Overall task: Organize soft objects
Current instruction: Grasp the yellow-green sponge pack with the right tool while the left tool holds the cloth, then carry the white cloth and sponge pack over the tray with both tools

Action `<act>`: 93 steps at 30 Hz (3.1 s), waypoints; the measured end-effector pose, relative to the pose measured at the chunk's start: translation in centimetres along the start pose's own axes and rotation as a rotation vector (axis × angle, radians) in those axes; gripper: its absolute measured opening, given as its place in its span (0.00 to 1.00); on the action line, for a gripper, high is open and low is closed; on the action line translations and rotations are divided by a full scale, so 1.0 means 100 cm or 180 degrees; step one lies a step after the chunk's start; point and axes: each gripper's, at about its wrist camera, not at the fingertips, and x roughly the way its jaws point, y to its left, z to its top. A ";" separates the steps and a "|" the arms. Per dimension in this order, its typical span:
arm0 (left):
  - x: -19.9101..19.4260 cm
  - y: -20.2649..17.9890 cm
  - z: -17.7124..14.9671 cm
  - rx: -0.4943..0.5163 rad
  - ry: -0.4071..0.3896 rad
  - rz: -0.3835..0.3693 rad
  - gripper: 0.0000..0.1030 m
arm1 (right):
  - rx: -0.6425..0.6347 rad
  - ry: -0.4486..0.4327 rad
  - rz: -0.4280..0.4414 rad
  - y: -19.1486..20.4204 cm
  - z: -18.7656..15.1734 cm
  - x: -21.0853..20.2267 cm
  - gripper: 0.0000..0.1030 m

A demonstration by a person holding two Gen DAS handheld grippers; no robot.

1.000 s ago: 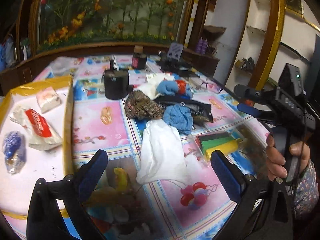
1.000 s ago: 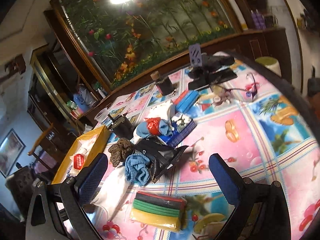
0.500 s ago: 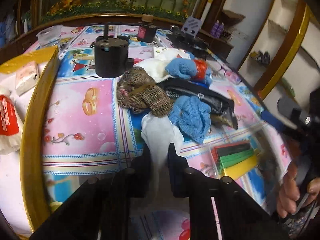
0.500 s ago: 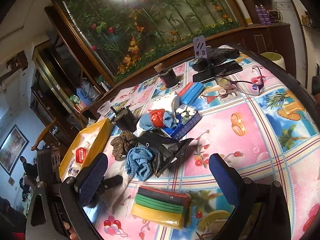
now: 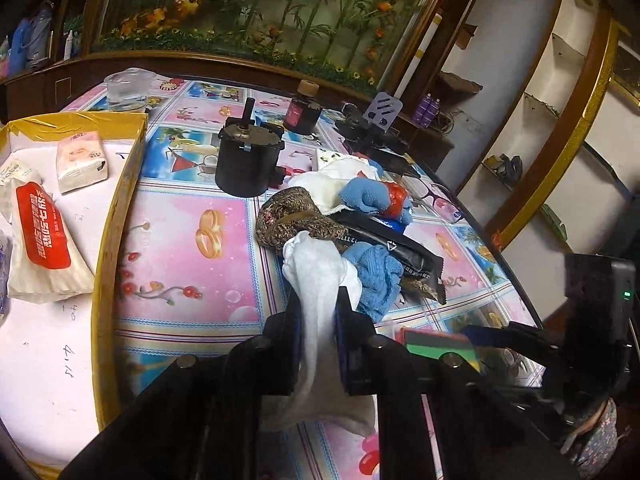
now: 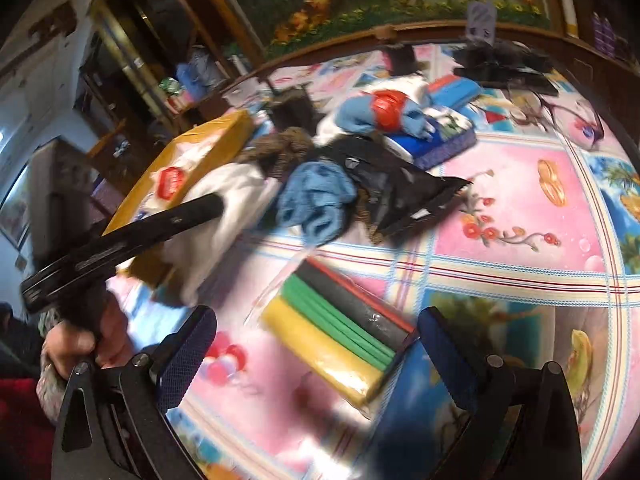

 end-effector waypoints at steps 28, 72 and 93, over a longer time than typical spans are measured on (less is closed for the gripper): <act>-0.039 -0.012 0.000 0.0219 -0.0584 -0.0186 0.14 | -0.0531 -0.0313 -0.0195 0.035 0.039 0.001 0.41; -0.149 0.140 -0.014 -0.0806 -0.1140 0.0378 0.14 | -0.0312 -0.0554 0.0268 0.138 0.059 0.043 0.41; -0.147 0.206 -0.022 -0.1346 -0.0855 0.0956 0.14 | -0.0518 0.0042 0.0433 0.218 0.072 0.176 0.41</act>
